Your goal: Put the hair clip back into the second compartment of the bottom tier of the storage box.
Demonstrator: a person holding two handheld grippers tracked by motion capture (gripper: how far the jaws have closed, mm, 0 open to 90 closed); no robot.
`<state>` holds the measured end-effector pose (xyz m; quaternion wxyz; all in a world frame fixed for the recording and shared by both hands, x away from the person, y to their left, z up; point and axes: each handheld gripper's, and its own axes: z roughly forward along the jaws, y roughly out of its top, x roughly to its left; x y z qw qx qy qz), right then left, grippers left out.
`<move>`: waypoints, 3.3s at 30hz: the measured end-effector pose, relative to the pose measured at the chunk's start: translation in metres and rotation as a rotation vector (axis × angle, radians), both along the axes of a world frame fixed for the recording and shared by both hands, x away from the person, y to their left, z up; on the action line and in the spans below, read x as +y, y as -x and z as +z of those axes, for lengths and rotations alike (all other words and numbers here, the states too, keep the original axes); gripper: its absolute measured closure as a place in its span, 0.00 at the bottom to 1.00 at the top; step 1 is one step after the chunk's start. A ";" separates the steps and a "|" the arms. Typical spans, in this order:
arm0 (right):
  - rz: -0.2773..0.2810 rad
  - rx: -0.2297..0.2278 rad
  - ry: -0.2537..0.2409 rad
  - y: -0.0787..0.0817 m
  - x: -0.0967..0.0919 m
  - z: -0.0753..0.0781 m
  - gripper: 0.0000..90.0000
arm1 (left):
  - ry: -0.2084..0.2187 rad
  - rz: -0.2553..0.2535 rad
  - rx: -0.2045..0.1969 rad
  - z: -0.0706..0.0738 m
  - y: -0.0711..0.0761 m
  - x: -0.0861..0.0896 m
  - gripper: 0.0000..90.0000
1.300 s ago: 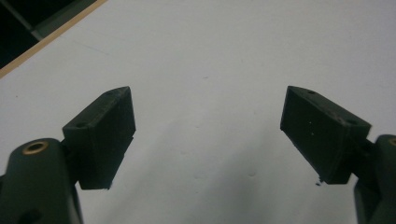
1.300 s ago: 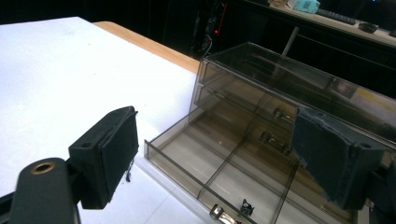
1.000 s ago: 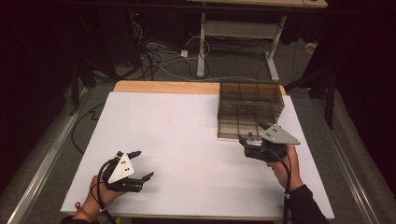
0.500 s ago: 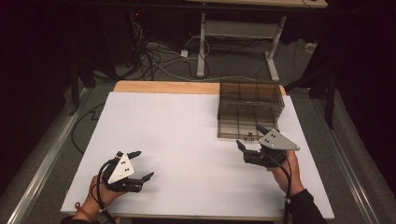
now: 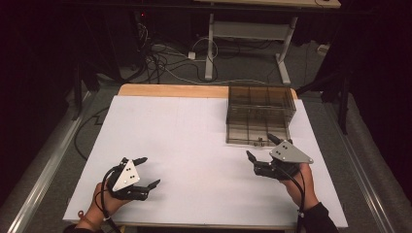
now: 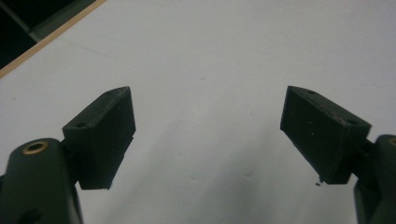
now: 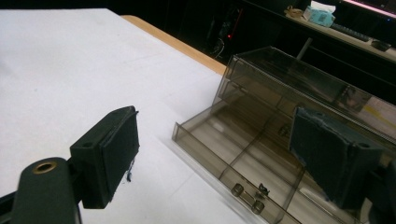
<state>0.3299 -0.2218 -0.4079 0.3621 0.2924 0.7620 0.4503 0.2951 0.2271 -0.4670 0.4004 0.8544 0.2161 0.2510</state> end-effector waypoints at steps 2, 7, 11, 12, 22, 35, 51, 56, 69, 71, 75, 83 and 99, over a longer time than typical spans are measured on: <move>0.001 0.003 0.004 0.002 -0.001 -0.001 0.18 | 0.000 0.000 0.001 0.000 0.000 0.000 0.19; 0.004 0.002 0.014 0.007 -0.002 -0.003 0.18 | 0.001 -0.001 0.002 0.000 0.000 0.000 0.19; 0.001 -0.005 0.043 0.010 -0.003 -0.004 0.18 | 0.003 -0.001 0.002 0.000 0.000 0.000 0.19; 0.002 -0.006 0.045 0.011 -0.003 -0.004 0.18 | 0.001 -0.001 0.001 0.000 0.000 0.000 0.19; -0.007 0.001 0.059 0.020 -0.010 -0.010 0.18 | 0.001 -0.010 0.004 0.000 0.000 -0.002 0.19; -0.022 0.022 0.077 0.031 -0.022 -0.020 0.18 | 0.001 -0.019 0.001 0.000 0.001 -0.003 0.19; -0.047 0.030 0.077 0.041 -0.047 -0.043 0.18 | 0.007 -0.023 0.004 0.000 0.000 -0.002 0.19; -0.069 0.053 0.054 0.044 -0.057 -0.054 0.18 | -0.001 -0.020 0.003 0.000 0.001 -0.003 0.19; -0.091 0.034 0.035 0.047 -0.057 -0.059 0.18 | -0.002 -0.029 0.001 -0.001 0.004 -0.003 0.19; -0.092 0.027 0.040 0.048 -0.055 -0.059 0.18 | -0.007 -0.032 0.003 -0.001 0.004 -0.003 0.19; -0.086 0.013 0.042 0.049 -0.053 -0.057 0.18 | -0.004 -0.032 0.001 -0.001 0.003 -0.003 0.19; -0.085 0.011 0.042 0.049 -0.052 -0.057 0.18 | -0.007 -0.028 0.002 -0.001 0.004 -0.003 0.19; -0.078 0.007 0.069 0.049 -0.045 -0.058 0.18 | -0.018 -0.022 -0.001 -0.001 0.004 -0.003 0.19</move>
